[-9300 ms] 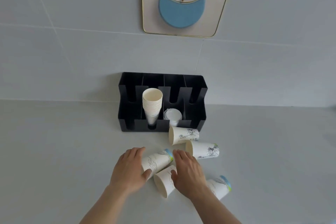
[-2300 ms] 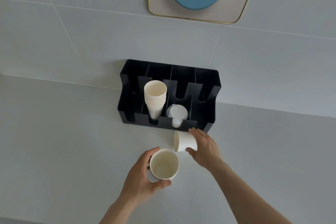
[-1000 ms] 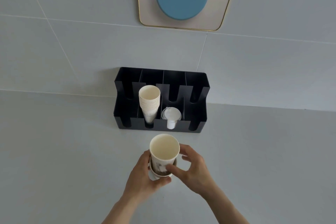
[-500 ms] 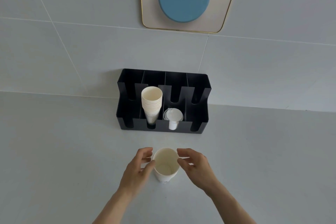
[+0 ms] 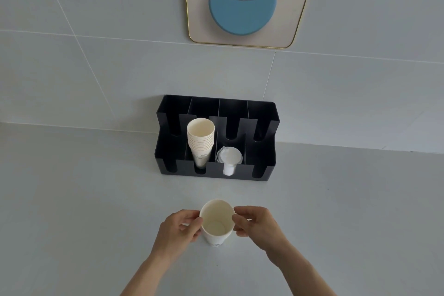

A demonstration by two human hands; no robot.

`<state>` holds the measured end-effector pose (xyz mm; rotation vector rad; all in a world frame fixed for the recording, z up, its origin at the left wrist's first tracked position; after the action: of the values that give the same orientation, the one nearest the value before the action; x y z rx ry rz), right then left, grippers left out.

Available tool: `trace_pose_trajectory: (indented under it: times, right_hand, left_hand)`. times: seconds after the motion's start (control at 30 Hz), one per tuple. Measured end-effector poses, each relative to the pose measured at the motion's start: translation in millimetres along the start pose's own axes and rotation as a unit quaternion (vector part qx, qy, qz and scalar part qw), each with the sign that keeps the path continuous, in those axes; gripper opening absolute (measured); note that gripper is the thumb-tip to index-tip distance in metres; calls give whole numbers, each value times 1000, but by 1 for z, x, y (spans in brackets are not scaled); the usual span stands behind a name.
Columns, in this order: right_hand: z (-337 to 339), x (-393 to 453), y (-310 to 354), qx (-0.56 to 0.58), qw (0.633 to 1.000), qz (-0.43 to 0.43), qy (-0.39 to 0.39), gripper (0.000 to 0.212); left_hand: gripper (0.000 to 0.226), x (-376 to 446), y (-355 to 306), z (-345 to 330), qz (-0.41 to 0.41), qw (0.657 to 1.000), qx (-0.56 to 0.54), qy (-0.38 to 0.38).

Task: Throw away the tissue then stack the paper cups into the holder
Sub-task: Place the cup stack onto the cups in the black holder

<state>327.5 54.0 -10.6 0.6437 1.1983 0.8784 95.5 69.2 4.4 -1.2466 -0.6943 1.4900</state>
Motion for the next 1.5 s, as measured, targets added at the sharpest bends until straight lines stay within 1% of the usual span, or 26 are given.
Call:
trace_pose_trajectory:
  times: [0.07, 0.13, 0.17, 0.37, 0.5, 0.6, 0.73, 0.93, 1.3, 1.5]
  right_hand:
    - [1, 1, 2, -8, 1000, -2, 7, 26]
    - [1, 1, 5, -20, 1000, 2, 11, 16]
    - [1, 0, 7, -27, 1000, 3, 14, 14]
    - [10, 2, 11, -54, 998, 8, 24, 18]
    - [27, 2, 24, -51, 998, 24, 30, 18]
    - [41, 5, 41, -29, 999, 30, 31, 14]
    - [55, 11, 75, -23, 998, 54, 24, 14]
    - [72, 16, 142, -12, 996, 91, 0, 15]
    - [91, 26, 287, 11, 987, 154, -47, 14]
    - [83, 47, 337, 27, 983, 165, -78, 15]
  left_hand:
    - [13, -1, -3, 0, 4, 1000, -1, -1]
    - [13, -3, -6, -1, 8, 1000, 0, -2]
    - [14, -4, -8, -1, 11, 1000, 0, -2]
    - [20, -6, -19, -11, 27, 1000, 2, -3]
    - [19, -4, -38, -16, 15, 1000, -10, -10]
    - [19, 0, -55, -17, 1, 1000, -15, -8]
    - [17, 10, -84, -11, -29, 999, -37, -12]
    - [19, 30, -141, 5, -79, 995, -60, 5]
    - [15, 92, -251, 68, -149, 985, -89, -6]
    - [15, 126, -287, 101, -164, 982, -96, -15]
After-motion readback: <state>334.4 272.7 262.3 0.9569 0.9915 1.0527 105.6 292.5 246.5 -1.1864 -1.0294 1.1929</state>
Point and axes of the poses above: each hand's wrist, its own x-axis towards the middle knuckle, its own z-axis out of the back of the hand, y = z × x, the point moved 6 cm from there along x, towards the middle knuckle, and after that the axes turned 3 degrees about -z, right-handed, at the moved point
